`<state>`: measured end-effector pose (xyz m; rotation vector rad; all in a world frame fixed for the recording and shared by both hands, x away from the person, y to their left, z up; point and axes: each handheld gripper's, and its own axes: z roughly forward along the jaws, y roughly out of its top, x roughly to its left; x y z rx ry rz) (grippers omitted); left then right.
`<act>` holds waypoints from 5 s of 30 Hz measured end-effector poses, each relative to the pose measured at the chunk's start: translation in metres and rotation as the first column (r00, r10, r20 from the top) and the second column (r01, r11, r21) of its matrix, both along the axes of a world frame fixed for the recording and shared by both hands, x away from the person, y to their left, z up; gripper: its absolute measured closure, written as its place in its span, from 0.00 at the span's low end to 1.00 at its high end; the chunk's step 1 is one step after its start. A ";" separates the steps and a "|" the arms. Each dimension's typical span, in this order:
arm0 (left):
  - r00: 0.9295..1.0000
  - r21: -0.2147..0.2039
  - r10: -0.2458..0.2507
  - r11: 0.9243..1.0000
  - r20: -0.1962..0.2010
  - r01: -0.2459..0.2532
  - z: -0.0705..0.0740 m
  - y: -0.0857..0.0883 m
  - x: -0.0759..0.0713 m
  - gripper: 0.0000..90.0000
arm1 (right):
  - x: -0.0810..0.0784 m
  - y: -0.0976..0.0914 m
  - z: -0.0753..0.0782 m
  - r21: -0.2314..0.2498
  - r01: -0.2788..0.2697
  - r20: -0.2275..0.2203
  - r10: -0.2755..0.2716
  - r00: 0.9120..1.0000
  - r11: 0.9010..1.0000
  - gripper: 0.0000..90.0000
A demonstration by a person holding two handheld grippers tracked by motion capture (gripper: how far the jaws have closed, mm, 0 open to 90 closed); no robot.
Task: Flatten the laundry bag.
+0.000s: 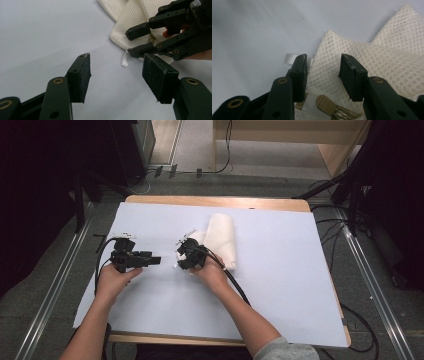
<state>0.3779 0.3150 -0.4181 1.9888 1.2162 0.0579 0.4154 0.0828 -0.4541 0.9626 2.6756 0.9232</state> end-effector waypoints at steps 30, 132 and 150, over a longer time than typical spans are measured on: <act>1.000 0.016 -0.014 1.000 -0.006 0.014 -0.002 -0.007 0.000 0.45 | -0.015 -0.101 0.095 0.245 0.116 0.090 -0.142 0.986 0.962 0.98; 0.994 0.041 -0.108 0.993 -0.016 0.108 -0.005 -0.039 0.005 0.45 | 0.024 -0.264 0.029 0.194 0.439 -0.068 -0.434 0.898 0.877 0.65; 0.994 0.036 -0.108 0.993 -0.015 0.109 -0.005 -0.039 0.004 0.45 | 0.061 -0.255 0.013 0.140 0.466 -0.100 -0.456 0.884 0.874 0.62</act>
